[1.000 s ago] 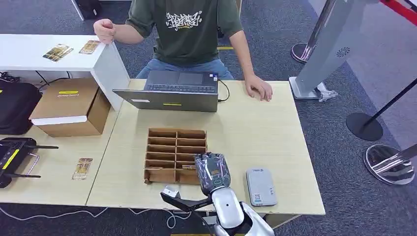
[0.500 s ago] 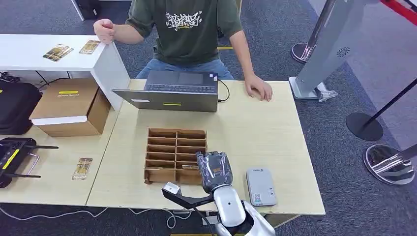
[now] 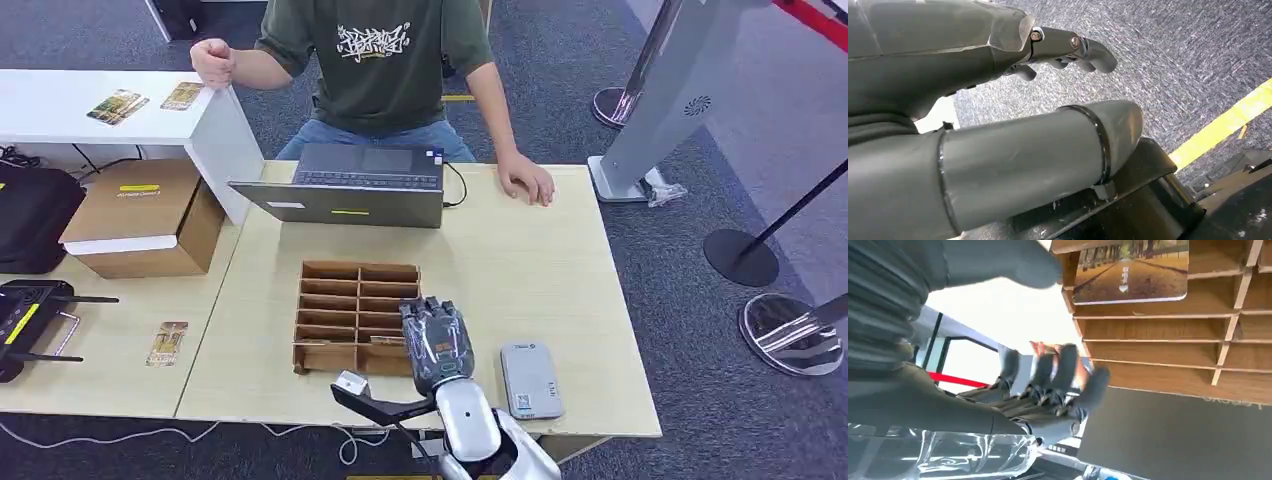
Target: Pass the card to the sensor for recognition and then transmit it.
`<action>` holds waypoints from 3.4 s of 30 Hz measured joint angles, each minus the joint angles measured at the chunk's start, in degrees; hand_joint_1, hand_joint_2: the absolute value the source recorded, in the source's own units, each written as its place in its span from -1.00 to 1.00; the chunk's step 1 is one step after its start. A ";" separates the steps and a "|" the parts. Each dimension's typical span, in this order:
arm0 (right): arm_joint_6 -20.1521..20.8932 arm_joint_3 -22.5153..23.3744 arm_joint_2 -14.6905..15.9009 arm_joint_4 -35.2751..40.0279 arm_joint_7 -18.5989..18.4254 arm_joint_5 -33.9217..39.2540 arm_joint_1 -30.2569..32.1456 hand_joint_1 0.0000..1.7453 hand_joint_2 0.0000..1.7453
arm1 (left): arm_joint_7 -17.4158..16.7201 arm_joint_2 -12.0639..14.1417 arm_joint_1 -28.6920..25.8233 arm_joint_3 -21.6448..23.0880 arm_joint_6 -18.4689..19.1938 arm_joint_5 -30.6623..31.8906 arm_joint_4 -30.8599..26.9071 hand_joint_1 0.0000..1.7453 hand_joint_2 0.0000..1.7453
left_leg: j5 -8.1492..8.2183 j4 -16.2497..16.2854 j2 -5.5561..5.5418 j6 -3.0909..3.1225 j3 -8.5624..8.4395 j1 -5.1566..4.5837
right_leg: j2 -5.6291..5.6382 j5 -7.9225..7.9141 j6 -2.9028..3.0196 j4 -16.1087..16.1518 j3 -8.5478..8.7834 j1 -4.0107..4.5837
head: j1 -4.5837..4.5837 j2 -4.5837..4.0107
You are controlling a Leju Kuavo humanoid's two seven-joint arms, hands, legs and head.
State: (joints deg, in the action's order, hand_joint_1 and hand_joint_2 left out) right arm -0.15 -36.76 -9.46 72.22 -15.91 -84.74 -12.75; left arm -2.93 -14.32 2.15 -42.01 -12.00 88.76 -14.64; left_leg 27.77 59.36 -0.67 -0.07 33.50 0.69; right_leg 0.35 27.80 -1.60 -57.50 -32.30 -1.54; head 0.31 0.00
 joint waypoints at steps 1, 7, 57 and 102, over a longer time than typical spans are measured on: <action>0.09 0.00 0.00 0.00 0.13 0.02 0.02 -1.00 1.00 | 0.00 0.00 0.00 0.00 0.00 0.00 0.00 -1.00 -1.00 | 0.00 0.00 0.00 0.00 0.00 0.00 | 0.00 0.00 0.00 0.00 0.00 0.00 | 0.00 0.00; 0.28 0.00 0.02 -0.02 0.50 0.04 0.04 -1.00 1.00 | 0.00 0.02 0.01 0.04 0.00 0.00 0.00 -1.00 -1.00 | 0.00 0.00 0.00 0.00 0.00 0.00 | 0.00 0.00 0.00 0.00 0.00 0.00 | 0.00 0.00; 2.58 -1.94 -2.75 -6.86 0.44 2.12 -2.96 -1.00 1.00 | 0.11 0.17 0.14 0.02 0.70 -0.13 0.22 -1.00 -1.00 | 0.00 0.00 0.00 0.00 0.01 0.00 | 0.00 0.00 0.00 -0.01 0.00 0.00 | 0.00 0.00; 2.75 -2.23 -1.22 -1.60 -0.83 4.28 -1.95 -0.90 1.00 | 0.00 0.20 0.14 0.02 1.03 -0.22 0.22 -1.00 -1.00 | 0.00 0.00 0.00 0.00 0.00 0.00 | 0.00 0.00 0.00 0.00 0.00 0.00 | 0.00 0.00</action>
State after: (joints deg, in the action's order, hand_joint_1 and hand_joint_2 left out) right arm 2.60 -38.99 -10.69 70.62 -16.74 -80.45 -14.70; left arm -2.93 -14.12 2.29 -41.99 -10.97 88.54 -14.43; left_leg 27.77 59.36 -0.67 -0.08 33.50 0.69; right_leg 0.35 27.79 -1.59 -57.50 -32.30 -1.54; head 0.31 0.00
